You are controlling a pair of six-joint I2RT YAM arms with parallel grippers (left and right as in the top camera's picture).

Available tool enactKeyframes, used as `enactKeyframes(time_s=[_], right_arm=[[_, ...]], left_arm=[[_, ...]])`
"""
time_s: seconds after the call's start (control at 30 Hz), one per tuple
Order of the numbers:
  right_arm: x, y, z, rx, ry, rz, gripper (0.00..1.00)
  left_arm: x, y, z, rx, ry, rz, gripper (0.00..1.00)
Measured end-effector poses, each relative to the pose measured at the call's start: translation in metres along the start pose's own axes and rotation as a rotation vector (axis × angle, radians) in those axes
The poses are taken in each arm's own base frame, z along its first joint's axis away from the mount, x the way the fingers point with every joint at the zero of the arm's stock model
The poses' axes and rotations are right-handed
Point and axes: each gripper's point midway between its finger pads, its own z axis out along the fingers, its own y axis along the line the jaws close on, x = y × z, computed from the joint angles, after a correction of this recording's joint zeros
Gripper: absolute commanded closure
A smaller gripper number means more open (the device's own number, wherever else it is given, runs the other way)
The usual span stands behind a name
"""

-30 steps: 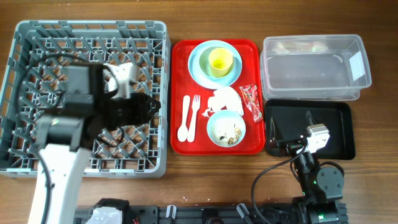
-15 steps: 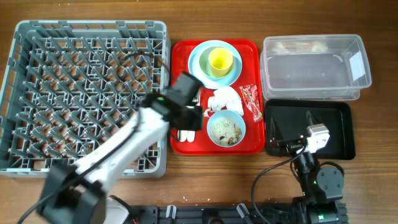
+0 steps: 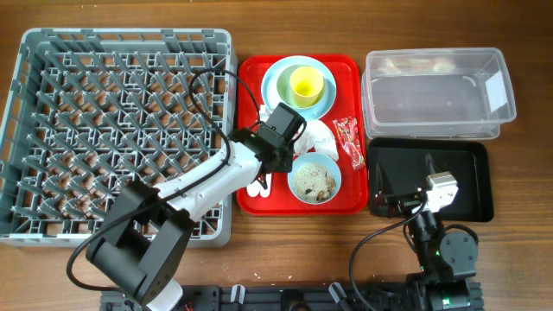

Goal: Sort waste into correct bins and load items into the dishwasher rack
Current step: 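Reach the left gripper to the red tray and grasp the white fork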

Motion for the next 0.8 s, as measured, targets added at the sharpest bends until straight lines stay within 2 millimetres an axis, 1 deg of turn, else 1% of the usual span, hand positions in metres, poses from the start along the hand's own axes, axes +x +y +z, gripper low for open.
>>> enactKeyframes(time_s=[0.07, 0.17, 0.23, 0.43, 0.5, 0.53, 0.6, 0.7, 0.8], right_arm=[[0.000, 0.000, 0.000, 0.000, 0.000, 0.000, 0.00], [0.000, 0.000, 0.000, 0.000, 0.000, 0.000, 0.00], [0.000, 0.000, 0.000, 0.000, 0.000, 0.000, 0.00], [0.000, 0.000, 0.000, 0.000, 0.000, 0.000, 0.00], [0.000, 0.000, 0.000, 0.000, 0.000, 0.000, 0.00], [0.000, 0.000, 0.000, 0.000, 0.000, 0.000, 0.00], [0.000, 0.000, 0.000, 0.000, 0.000, 0.000, 0.00], [0.000, 0.000, 0.000, 0.000, 0.000, 0.000, 0.00], [0.000, 0.000, 0.000, 0.000, 0.000, 0.000, 0.00]], left_arm=[[-0.001, 0.001, 0.000, -0.004, -0.003, 0.000, 0.81], [-0.002, 0.002, 0.001, -0.008, -0.014, -0.001, 0.81], [0.002, 0.004, 0.004, -0.015, -0.011, -0.001, 0.81], [0.011, 0.009, 0.017, -0.017, -0.033, -0.001, 0.81], [0.014, 0.010, 0.025, -0.012, -0.040, -0.001, 0.81], [0.014, 0.011, 0.027, -0.015, -0.049, -0.002, 0.83], [0.011, 0.009, 0.028, -0.009, -0.061, -0.002, 0.96], [0.009, 0.006, 0.030, -0.011, -0.079, -0.001, 0.96], [0.001, -0.001, 0.026, 0.008, -0.107, 0.000, 0.96]])
